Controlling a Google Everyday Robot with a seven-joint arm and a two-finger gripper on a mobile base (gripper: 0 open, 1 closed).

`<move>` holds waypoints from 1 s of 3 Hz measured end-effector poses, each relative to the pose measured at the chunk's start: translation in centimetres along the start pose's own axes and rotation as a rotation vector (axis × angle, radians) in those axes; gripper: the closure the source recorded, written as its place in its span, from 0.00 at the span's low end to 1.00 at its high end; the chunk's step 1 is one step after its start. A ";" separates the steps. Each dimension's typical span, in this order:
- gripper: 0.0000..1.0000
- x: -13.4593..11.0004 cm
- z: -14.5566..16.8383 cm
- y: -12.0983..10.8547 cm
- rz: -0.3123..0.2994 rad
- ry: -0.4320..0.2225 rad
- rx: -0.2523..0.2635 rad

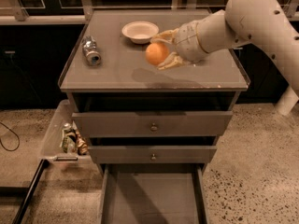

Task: Pick orange from bottom drawer and place on counter

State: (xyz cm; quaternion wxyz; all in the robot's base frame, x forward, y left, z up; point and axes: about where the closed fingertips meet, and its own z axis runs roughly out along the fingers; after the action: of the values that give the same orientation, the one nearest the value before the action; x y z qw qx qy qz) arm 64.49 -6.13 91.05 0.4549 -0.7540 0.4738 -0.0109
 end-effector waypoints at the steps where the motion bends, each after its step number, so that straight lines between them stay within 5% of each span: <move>1: 1.00 2.1 2.0 -1.9 0.076 -0.031 0.028; 3: 1.00 5.4 3.4 -3.4 0.193 -0.021 0.063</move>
Offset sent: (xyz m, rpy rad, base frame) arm 0.0789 -0.0193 -0.0154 0.1788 0.0751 -0.1359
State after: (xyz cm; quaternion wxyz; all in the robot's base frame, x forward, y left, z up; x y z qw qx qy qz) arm 71.34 -7.25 89.16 0.4824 -0.6901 0.5388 0.0259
